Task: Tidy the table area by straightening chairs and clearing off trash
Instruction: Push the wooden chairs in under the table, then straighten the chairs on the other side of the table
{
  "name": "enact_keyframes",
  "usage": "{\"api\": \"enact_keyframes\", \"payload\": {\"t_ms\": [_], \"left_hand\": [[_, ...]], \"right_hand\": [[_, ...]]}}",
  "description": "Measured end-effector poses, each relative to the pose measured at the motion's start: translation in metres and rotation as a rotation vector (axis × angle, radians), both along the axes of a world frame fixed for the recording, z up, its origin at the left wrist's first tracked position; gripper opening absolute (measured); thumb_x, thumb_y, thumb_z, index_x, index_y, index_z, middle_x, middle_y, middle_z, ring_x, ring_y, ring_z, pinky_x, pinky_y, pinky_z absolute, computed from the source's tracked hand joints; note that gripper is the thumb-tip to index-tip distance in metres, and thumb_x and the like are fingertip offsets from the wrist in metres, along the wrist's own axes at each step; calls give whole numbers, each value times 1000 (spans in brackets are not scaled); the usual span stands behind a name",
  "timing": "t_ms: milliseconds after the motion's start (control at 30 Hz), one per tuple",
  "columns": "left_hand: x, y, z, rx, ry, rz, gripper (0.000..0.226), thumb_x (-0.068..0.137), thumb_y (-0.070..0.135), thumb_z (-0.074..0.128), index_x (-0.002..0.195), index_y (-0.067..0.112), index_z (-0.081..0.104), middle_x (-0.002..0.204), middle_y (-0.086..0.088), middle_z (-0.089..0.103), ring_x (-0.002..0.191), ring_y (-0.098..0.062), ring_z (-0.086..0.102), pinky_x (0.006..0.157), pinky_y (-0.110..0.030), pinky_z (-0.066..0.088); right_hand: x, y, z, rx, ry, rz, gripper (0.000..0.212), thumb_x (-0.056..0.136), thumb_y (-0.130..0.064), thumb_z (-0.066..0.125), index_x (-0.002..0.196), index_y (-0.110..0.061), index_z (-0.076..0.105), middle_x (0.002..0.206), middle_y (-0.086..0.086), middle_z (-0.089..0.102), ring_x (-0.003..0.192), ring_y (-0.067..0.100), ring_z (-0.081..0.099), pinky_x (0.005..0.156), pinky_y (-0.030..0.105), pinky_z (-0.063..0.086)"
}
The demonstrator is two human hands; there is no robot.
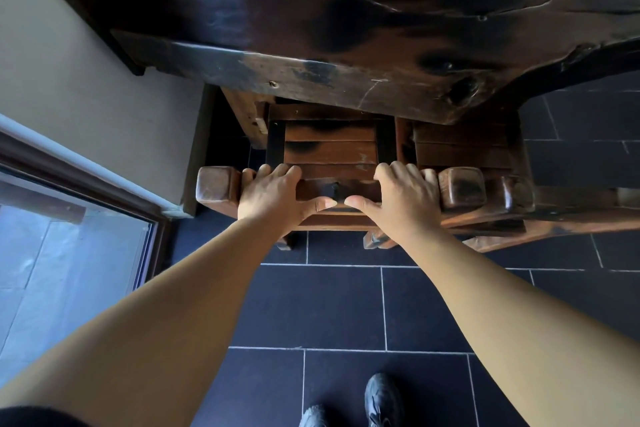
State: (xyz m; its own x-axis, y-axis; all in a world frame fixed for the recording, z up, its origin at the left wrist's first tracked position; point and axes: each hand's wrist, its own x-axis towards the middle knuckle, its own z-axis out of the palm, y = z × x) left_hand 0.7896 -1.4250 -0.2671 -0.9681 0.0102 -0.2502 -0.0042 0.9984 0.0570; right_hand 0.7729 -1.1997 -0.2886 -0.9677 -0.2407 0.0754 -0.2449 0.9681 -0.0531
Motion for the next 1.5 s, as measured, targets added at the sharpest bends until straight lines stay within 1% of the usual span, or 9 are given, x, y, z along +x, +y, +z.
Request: {"api": "enact_keyframes", "payload": {"t_ms": [167, 267, 367, 433, 667, 833, 1033, 1267, 1500], "left_hand": [[0, 1, 4, 14, -48, 36, 91, 67, 96, 26, 115, 24, 53, 121, 4, 59, 116, -25, 49, 107, -47, 30], [3, 6, 8, 31, -72, 85, 101, 65, 96, 24, 123, 19, 53, 127, 0, 59, 125, -25, 46, 116, -48, 21], [19, 14, 16, 72, -48, 101, 95, 74, 88, 40, 137, 17, 48, 142, -3, 50, 141, -26, 32, 122, -51, 5], [32, 18, 27, 141, -47, 79, 92, 77, 83, 49, 145, 21, 41, 152, -2, 41, 147, -26, 24, 121, -53, 7], [86, 25, 96, 238, -51, 20, 77, 82, 62, 66, 146, 26, 41, 145, 0, 48, 134, -24, 43, 108, -43, 40], [137, 32, 141, 241, -44, -24, 73, 84, 45, 71, 146, 24, 38, 141, -1, 49, 131, -25, 45, 100, -43, 47], [181, 64, 189, 251, -21, -101, 69, 83, 43, 72, 143, 24, 42, 142, -2, 51, 130, -25, 48, 102, -43, 48], [189, 127, 218, 293, 80, -260, 59, 88, 36, 68, 142, 28, 44, 140, 1, 51, 127, -23, 50, 98, -39, 49], [174, 217, 224, 237, 27, -381, 48, 87, 38, 62, 131, 25, 49, 127, -2, 60, 114, -26, 59, 91, -42, 53]], "right_hand": [[3, 0, 5, 32, -43, 17, 74, 84, -81, 33, 108, -19, 66, 104, 3, 68, 97, 27, 60, 87, 42, 38], [7, 6, 11, -14, -130, 57, 61, 92, -65, 48, 132, -20, 60, 126, 3, 64, 120, 26, 55, 108, 44, 30], [23, 7, 22, 20, -234, 92, 77, 94, -55, 55, 155, -14, 32, 158, 8, 39, 149, 27, 29, 124, 47, 9], [38, 5, 35, 24, -291, 96, 79, 95, -52, 56, 157, -15, 25, 166, 8, 24, 153, 29, 19, 124, 48, 12], [87, 10, 112, -103, -377, 26, 59, 94, -43, 60, 145, -19, 43, 146, 5, 51, 131, 28, 51, 105, 44, 47], [138, 21, 173, -133, -399, -10, 55, 96, -45, 57, 144, -21, 45, 145, 3, 52, 128, 27, 55, 97, 44, 52], [207, 34, 220, -165, -324, -21, 35, 96, -43, 57, 121, -18, 63, 122, 1, 63, 109, 25, 63, 86, 41, 54], [243, 92, 257, -188, -253, -142, 36, 95, -43, 58, 123, -20, 62, 126, 1, 63, 114, 25, 61, 91, 43, 53], [249, 189, 256, -207, -290, -315, 57, 94, -48, 59, 143, -19, 48, 142, 5, 55, 127, 27, 56, 100, 42, 48]]}}
